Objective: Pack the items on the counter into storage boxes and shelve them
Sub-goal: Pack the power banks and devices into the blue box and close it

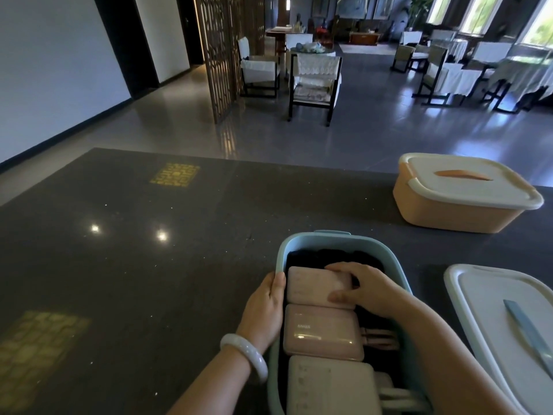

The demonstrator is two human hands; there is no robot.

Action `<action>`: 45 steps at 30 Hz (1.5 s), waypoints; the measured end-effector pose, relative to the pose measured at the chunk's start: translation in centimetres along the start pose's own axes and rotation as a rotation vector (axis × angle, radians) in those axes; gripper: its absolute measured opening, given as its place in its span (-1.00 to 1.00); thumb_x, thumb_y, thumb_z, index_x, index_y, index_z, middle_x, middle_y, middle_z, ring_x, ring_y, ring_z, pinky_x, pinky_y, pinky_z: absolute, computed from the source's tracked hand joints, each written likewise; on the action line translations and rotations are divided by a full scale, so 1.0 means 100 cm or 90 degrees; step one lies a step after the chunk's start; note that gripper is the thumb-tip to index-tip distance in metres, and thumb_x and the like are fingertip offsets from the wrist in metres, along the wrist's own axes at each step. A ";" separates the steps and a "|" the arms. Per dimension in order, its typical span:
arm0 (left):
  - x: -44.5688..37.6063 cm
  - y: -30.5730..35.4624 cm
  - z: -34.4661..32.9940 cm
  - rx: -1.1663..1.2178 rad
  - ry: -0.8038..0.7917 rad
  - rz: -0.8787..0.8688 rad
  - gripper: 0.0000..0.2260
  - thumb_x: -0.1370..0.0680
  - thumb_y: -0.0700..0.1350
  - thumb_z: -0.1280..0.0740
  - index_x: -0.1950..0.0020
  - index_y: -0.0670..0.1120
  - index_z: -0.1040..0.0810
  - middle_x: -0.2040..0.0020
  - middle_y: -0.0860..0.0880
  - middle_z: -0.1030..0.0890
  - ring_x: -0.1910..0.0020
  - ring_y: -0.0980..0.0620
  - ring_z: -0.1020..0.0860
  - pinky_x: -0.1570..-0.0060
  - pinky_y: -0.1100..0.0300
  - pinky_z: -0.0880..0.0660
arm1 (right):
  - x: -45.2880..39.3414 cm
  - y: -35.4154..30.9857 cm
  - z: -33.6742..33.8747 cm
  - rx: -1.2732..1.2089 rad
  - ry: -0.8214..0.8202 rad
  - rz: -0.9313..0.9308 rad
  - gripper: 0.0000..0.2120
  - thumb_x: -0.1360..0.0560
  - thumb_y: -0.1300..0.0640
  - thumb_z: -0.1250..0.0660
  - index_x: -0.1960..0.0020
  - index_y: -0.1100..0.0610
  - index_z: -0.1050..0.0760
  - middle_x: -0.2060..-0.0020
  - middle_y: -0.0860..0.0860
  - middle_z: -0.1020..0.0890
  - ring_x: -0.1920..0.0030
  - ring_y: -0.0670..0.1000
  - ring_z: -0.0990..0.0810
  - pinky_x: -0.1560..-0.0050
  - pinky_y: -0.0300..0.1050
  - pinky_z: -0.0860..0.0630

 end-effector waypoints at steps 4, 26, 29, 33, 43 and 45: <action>-0.001 0.001 0.001 -0.003 0.012 -0.012 -0.70 -0.64 0.14 0.01 0.02 0.09 -0.48 0.10 0.07 -0.59 0.19 0.29 -0.51 0.23 0.50 -0.40 | -0.002 0.000 0.000 -0.015 -0.003 0.015 -0.38 -0.34 -0.05 -0.54 -0.35 -0.13 -0.43 -0.06 -0.30 -0.45 -0.04 -0.24 -0.44 -0.06 -0.35 -0.33; 0.000 -0.003 -0.001 -0.008 -0.030 0.059 -0.72 -0.65 0.17 0.01 0.06 0.18 -0.45 0.14 0.12 -0.57 0.19 0.26 -0.54 0.29 0.34 -0.35 | 0.060 -0.063 -0.001 0.042 0.077 0.198 -0.50 -0.32 -0.09 -0.52 -0.23 -0.19 -0.50 -0.14 -0.35 -0.41 -0.22 -0.34 -0.32 -0.17 -0.52 -0.20; -0.001 0.003 0.001 -0.050 -0.009 0.021 -0.72 -0.66 0.13 0.02 0.05 0.11 -0.44 0.15 0.12 -0.53 0.19 0.25 -0.49 0.30 0.41 -0.30 | 0.067 -0.068 -0.028 0.093 -0.009 0.251 -0.44 -0.37 -0.17 -0.45 -0.34 -0.11 -0.46 -0.20 -0.25 -0.38 -0.26 -0.29 -0.25 -0.30 -0.43 -0.15; -0.001 0.003 0.001 -0.054 -0.003 0.013 -0.65 -0.67 0.12 0.02 -0.03 -0.01 -0.50 0.13 0.04 -0.56 0.14 0.08 -0.53 0.22 0.24 -0.38 | 0.068 -0.064 -0.031 0.120 0.000 0.264 -0.42 -0.42 -0.28 -0.34 -0.39 -0.14 -0.42 -0.23 -0.19 -0.29 -0.23 -0.23 -0.23 -0.33 -0.40 -0.16; 0.002 0.006 0.002 -0.053 -0.010 0.016 -0.67 -0.67 0.11 0.02 -0.05 0.01 -0.48 0.11 0.02 -0.56 0.12 0.07 -0.54 0.12 0.13 -0.42 | 0.069 -0.056 -0.034 0.148 0.019 0.240 -0.38 -0.37 -0.31 -0.35 -0.39 -0.21 -0.37 -0.09 -0.26 -0.26 -0.18 -0.19 -0.27 -0.31 -0.30 -0.26; 0.002 0.005 0.002 -0.052 -0.016 0.021 -0.68 -0.67 0.12 0.02 -0.03 0.03 -0.47 0.13 0.03 -0.56 0.15 0.10 -0.53 0.19 0.16 -0.41 | 0.069 -0.055 -0.035 0.149 0.024 0.236 -0.38 -0.37 -0.33 -0.34 -0.39 -0.22 -0.36 -0.09 -0.27 -0.26 -0.19 -0.17 -0.28 -0.32 -0.27 -0.28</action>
Point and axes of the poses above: each hand's wrist, its own x-axis away from the middle knuckle, its own z-axis out of the back of the hand, y = z × x, the point moved 10 cm from there along -x, towards the middle knuckle
